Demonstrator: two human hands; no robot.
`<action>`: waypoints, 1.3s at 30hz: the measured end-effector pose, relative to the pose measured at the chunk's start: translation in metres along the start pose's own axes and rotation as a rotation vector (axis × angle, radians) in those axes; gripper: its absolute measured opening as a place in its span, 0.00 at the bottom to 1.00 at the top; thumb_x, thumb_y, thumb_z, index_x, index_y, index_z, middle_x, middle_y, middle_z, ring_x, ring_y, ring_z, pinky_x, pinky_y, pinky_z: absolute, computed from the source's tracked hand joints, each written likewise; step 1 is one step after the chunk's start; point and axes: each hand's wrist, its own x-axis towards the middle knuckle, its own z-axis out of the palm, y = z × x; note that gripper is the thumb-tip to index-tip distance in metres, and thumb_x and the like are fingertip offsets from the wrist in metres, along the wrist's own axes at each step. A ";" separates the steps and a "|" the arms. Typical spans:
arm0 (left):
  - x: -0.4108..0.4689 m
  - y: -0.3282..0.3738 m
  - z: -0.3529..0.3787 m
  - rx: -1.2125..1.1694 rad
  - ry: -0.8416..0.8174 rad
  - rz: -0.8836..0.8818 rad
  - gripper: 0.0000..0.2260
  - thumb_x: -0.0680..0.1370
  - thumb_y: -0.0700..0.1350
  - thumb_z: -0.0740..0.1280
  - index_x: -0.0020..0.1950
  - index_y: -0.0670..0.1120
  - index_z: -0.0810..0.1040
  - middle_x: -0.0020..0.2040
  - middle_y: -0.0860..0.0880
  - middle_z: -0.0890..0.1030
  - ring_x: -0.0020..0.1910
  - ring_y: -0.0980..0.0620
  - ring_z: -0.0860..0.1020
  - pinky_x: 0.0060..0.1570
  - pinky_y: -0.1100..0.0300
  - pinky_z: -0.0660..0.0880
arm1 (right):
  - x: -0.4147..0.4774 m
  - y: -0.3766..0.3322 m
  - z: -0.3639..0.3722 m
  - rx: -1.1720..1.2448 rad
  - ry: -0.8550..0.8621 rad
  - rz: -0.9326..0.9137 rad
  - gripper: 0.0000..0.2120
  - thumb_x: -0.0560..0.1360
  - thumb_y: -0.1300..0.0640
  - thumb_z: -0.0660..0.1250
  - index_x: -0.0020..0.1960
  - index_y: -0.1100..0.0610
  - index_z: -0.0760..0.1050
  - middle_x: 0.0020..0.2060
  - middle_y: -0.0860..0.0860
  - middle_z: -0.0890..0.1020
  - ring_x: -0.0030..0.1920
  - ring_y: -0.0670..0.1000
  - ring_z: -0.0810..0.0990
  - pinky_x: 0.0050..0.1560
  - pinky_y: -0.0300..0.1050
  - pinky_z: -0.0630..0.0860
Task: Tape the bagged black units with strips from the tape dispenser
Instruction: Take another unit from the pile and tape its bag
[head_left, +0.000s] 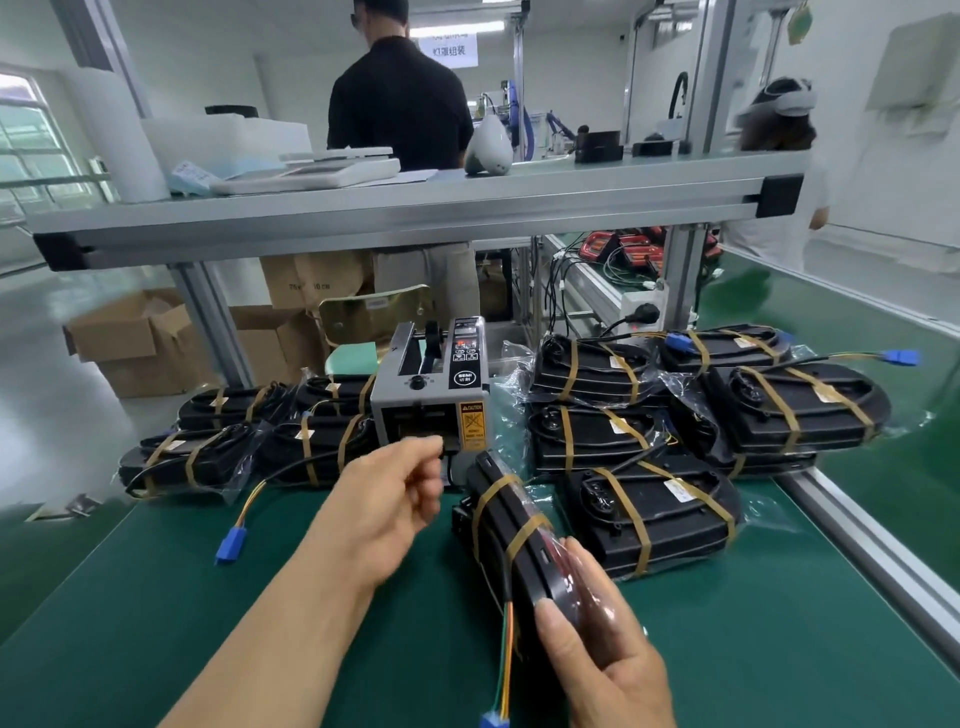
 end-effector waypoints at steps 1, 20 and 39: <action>-0.018 0.000 0.002 0.064 -0.118 0.018 0.07 0.70 0.45 0.72 0.34 0.48 0.77 0.31 0.51 0.74 0.27 0.58 0.72 0.30 0.65 0.71 | 0.000 0.000 0.001 0.013 -0.013 0.016 0.27 0.61 0.60 0.75 0.60 0.49 0.81 0.50 0.49 0.87 0.52 0.46 0.86 0.47 0.30 0.77; -0.038 0.006 0.020 0.964 -0.487 0.204 0.08 0.76 0.43 0.71 0.36 0.49 0.80 0.34 0.56 0.80 0.35 0.62 0.76 0.38 0.71 0.72 | -0.004 -0.010 -0.003 -0.094 -0.142 0.055 0.26 0.72 0.73 0.70 0.65 0.52 0.77 0.55 0.47 0.86 0.58 0.46 0.83 0.61 0.37 0.77; -0.027 -0.003 0.019 1.014 -0.439 0.242 0.07 0.74 0.46 0.73 0.36 0.49 0.80 0.31 0.57 0.77 0.30 0.62 0.72 0.33 0.70 0.70 | -0.004 -0.011 -0.005 -0.122 -0.136 0.034 0.25 0.72 0.72 0.71 0.63 0.50 0.77 0.52 0.38 0.85 0.54 0.36 0.82 0.49 0.25 0.74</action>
